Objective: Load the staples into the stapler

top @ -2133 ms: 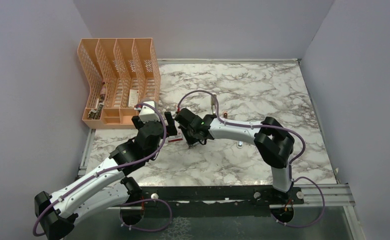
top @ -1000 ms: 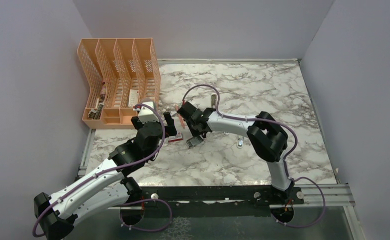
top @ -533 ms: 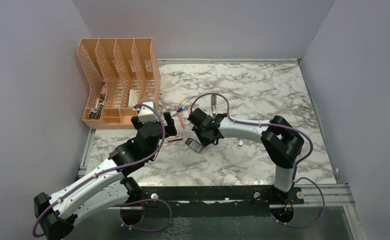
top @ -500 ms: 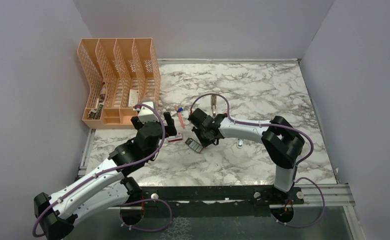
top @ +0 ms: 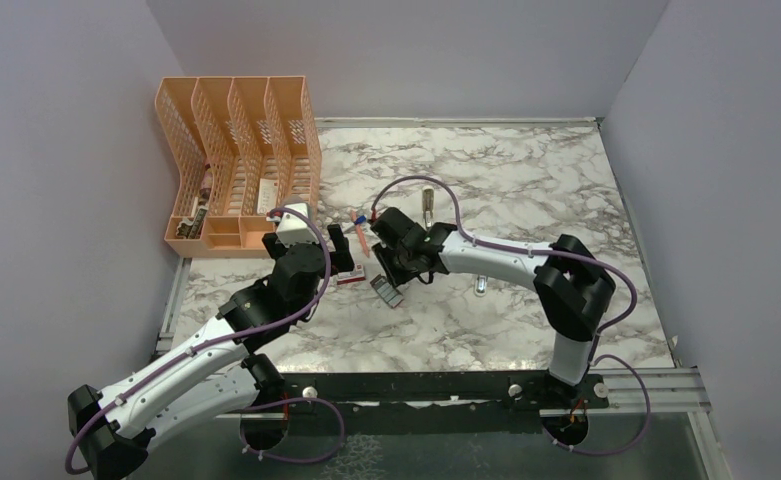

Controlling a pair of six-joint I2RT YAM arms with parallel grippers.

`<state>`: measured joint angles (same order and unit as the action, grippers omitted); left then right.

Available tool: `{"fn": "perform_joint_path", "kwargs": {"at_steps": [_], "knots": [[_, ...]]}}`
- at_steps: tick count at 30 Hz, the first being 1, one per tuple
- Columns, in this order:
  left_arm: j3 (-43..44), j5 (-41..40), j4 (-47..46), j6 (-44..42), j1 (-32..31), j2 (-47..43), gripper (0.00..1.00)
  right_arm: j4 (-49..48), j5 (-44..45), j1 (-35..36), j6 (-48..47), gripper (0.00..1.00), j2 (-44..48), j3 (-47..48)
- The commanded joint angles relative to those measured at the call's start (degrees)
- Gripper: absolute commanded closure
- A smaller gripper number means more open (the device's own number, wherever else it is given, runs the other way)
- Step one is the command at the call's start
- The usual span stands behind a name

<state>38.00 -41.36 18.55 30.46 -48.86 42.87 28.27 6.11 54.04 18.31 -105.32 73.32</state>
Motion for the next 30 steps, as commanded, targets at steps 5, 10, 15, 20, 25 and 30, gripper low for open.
{"fn": "perform_joint_path", "kwargs": {"at_steps": [5,10,15,20,25,30], "knots": [[0.4,-0.9,-0.6,0.1,-0.1,0.0,0.01,-3.3,-0.1,2.6,-2.3,0.73,-3.5,4.9],[0.4,-1.0,-0.5,0.1,-0.1,-0.1,0.01,-3.2,0.5,3.1,-2.5,0.74,-6.3,7.3],[0.8,-2.6,0.7,0.8,-0.1,-0.2,0.01,-2.9,1.4,3.4,-2.6,0.71,-7.8,8.2],[1.2,-5.2,2.8,2.7,-0.1,-0.6,0.02,-2.9,1.7,3.9,-3.0,0.64,-8.5,8.5],[1.1,-5.4,3.0,2.9,-0.1,-1.3,0.01,-2.6,2.4,4.5,-3.1,0.61,-9.0,8.7],[0.8,-5.3,3.0,3.1,-0.1,-1.8,0.01,-1.5,4.4,5.0,-3.4,0.60,-10.3,9.8]]}}
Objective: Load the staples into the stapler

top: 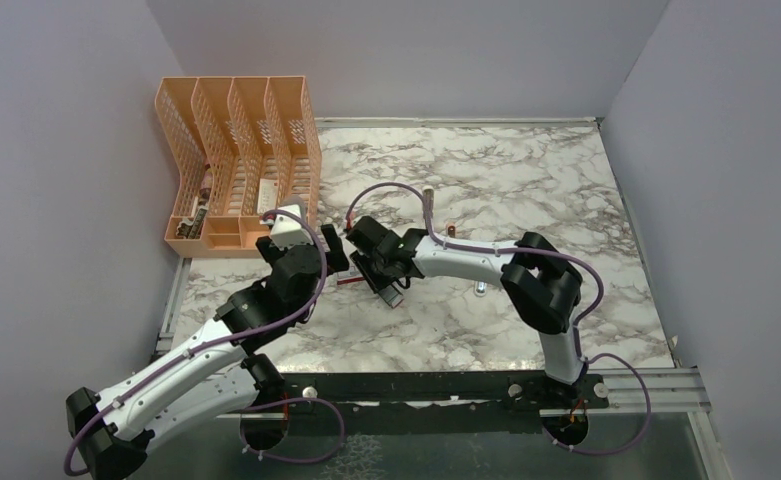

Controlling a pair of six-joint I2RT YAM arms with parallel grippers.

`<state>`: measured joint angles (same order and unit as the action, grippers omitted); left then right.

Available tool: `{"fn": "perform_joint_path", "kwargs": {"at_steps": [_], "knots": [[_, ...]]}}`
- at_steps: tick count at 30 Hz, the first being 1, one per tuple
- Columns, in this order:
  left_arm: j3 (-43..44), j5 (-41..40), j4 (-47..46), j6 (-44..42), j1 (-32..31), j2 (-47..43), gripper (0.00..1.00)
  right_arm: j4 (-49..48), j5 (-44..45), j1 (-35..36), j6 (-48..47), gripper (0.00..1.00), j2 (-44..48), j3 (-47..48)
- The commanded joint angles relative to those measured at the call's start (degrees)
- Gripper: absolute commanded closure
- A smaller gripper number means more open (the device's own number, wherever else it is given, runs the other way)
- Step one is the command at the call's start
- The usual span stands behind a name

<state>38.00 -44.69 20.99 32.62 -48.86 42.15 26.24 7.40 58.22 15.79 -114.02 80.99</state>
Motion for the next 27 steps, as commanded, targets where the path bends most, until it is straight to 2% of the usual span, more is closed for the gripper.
{"fn": "perform_joint_path", "kwargs": {"at_steps": [1,21,22,25,27], "knots": [[0.7,-1.8,0.5,1.0,-0.1,-1.1,0.01,0.8,3.6,0.9,-0.9,0.60,-1.8,2.2],[0.2,-3.1,0.8,1.7,-0.1,-3.2,0.01,-0.2,6.4,1.4,2.1,0.60,1.3,0.7],[0.1,-3.2,0.9,1.7,-0.1,-3.3,0.01,-0.5,6.6,1.3,2.2,0.61,1.8,0.4],[0.1,-3.2,0.9,1.7,-0.1,-3.4,0.01,-0.4,7.5,1.3,2.8,0.75,2.1,0.5],[0.1,-3.2,0.9,1.8,-0.1,-3.3,0.01,0.3,7.7,1.3,2.9,0.79,1.4,0.9]]}}
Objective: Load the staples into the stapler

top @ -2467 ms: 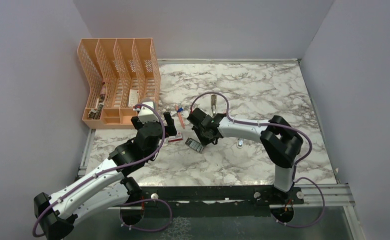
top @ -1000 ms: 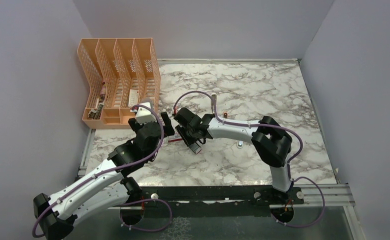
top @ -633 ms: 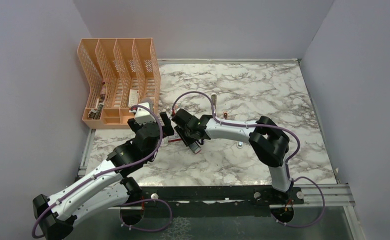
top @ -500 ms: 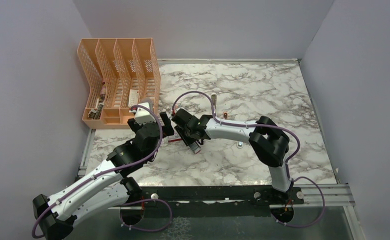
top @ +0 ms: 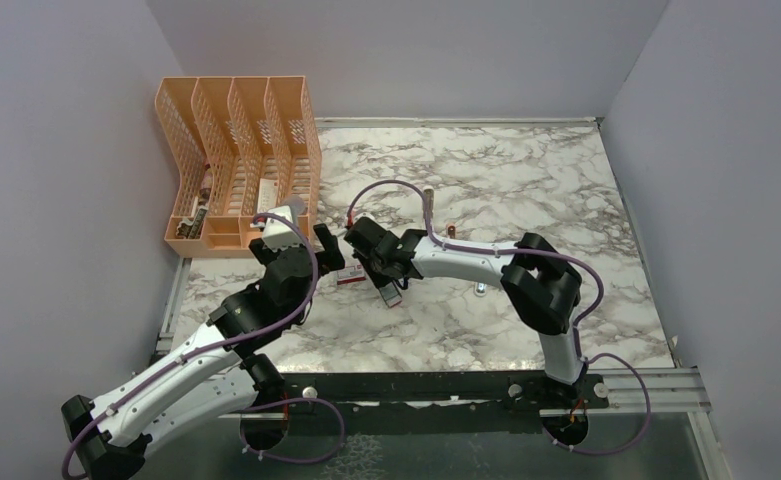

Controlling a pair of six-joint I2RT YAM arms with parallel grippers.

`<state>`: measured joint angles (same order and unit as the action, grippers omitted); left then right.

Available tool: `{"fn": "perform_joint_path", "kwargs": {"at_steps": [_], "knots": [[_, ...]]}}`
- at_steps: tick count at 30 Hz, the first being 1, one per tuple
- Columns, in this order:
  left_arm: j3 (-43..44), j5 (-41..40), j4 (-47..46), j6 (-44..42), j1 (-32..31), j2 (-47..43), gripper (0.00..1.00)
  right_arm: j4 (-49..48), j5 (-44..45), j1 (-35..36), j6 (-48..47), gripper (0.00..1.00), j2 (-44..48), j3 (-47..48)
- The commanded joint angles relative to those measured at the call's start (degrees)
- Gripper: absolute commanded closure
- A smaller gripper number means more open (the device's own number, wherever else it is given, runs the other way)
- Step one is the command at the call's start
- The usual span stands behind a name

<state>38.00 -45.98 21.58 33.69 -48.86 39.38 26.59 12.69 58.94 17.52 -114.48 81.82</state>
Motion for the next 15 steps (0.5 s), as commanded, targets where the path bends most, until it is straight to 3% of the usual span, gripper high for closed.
{"fn": "perform_joint_path", "kwargs": {"at_steps": [1,7,15], "knots": [[0.1,-1.9,0.3,0.8,-0.1,-0.5,0.01,0.5,2.8,0.6,1.3,0.80,1.3,0.5],[0.1,-1.9,0.4,0.8,-0.1,-0.6,0.01,1.5,2.6,0.6,1.6,0.78,0.3,1.0],[0.1,-2.1,0.3,0.8,-0.1,-0.4,0.01,1.6,2.3,0.7,2.0,0.64,0.2,0.8]]}}
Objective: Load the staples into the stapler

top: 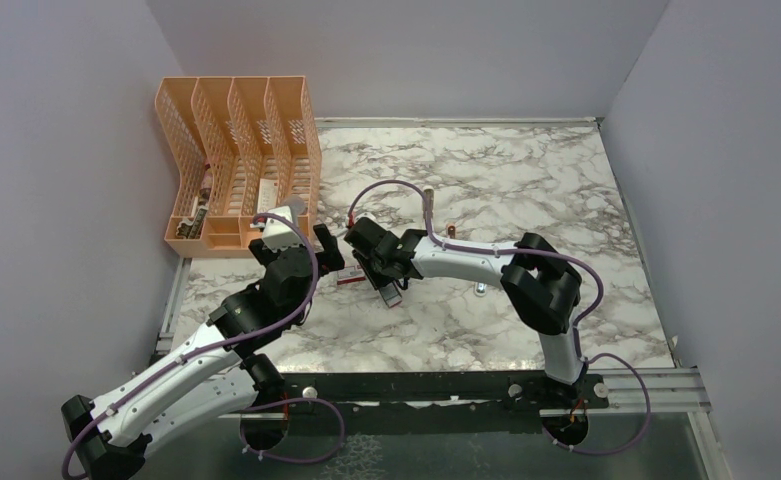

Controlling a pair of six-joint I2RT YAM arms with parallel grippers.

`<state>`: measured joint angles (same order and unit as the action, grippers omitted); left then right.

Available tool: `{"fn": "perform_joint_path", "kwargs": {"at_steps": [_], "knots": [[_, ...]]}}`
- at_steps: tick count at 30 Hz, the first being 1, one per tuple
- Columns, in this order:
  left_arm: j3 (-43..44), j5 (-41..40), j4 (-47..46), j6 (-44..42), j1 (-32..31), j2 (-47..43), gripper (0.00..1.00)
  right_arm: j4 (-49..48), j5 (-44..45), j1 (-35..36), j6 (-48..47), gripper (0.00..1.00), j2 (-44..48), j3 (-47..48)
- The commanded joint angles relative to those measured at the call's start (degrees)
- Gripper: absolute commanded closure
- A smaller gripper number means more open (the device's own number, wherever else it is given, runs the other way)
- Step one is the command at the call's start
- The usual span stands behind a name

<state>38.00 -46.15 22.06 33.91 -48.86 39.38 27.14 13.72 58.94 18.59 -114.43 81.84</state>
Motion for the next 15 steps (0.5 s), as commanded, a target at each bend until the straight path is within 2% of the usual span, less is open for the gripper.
{"fn": "perform_joint_path", "kwargs": {"at_steps": [1,15], "knots": [[0.1,-1.9,-0.2,0.6,-0.1,-0.4,0.01,1.1,1.2,0.7,1.1,0.63,0.2,0.7],[0.0,-1.8,-0.1,0.8,-0.1,-0.7,0.01,2.9,2.3,0.6,2.4,0.64,-1.1,1.3]]}}
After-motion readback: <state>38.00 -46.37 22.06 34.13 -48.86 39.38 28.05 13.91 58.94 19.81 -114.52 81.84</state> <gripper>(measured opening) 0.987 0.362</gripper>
